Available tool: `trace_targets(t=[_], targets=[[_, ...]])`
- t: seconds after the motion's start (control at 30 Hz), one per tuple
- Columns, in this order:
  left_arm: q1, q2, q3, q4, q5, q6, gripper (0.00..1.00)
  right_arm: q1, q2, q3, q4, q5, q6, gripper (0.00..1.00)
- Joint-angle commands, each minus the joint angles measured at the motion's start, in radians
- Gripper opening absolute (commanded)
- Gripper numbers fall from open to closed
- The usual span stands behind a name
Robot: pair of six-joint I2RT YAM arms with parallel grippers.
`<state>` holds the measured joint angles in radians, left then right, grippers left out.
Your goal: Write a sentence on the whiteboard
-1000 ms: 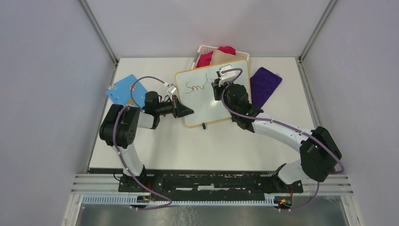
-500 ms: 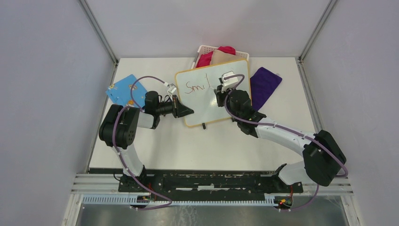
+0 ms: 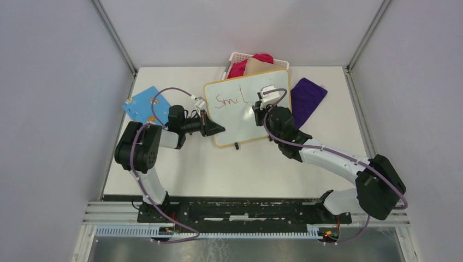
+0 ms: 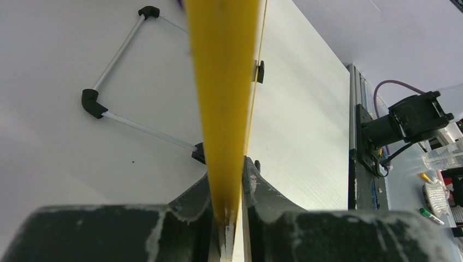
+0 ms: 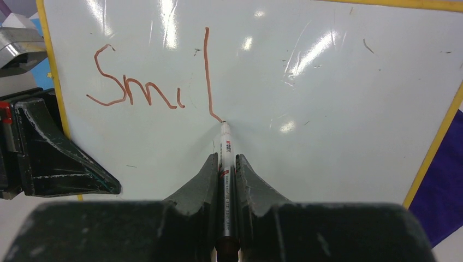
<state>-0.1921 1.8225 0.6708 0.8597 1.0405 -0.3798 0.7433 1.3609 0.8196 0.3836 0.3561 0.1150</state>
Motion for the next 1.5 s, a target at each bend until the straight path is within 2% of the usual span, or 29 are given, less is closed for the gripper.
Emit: trace_targets(t=[0.0,0.37,1.07,1.47], targets=[[-0.016,0.006,0.006,-0.094,-0.068,0.071,0.02,-0.005,-0.05,0.008,0.044,0.022,-0.006,0.0],[-0.015,0.006,0.007,-0.105,-0.068,0.077,0.02,-0.008,-0.016,0.07,0.047,0.011,-0.012,0.0],[-0.015,0.009,0.009,-0.114,-0.07,0.085,0.02,-0.061,0.004,0.049,0.046,0.038,0.0,0.0],[-0.018,0.008,0.011,-0.121,-0.072,0.09,0.02,-0.073,0.021,0.094,0.042,0.024,-0.004,0.0]])
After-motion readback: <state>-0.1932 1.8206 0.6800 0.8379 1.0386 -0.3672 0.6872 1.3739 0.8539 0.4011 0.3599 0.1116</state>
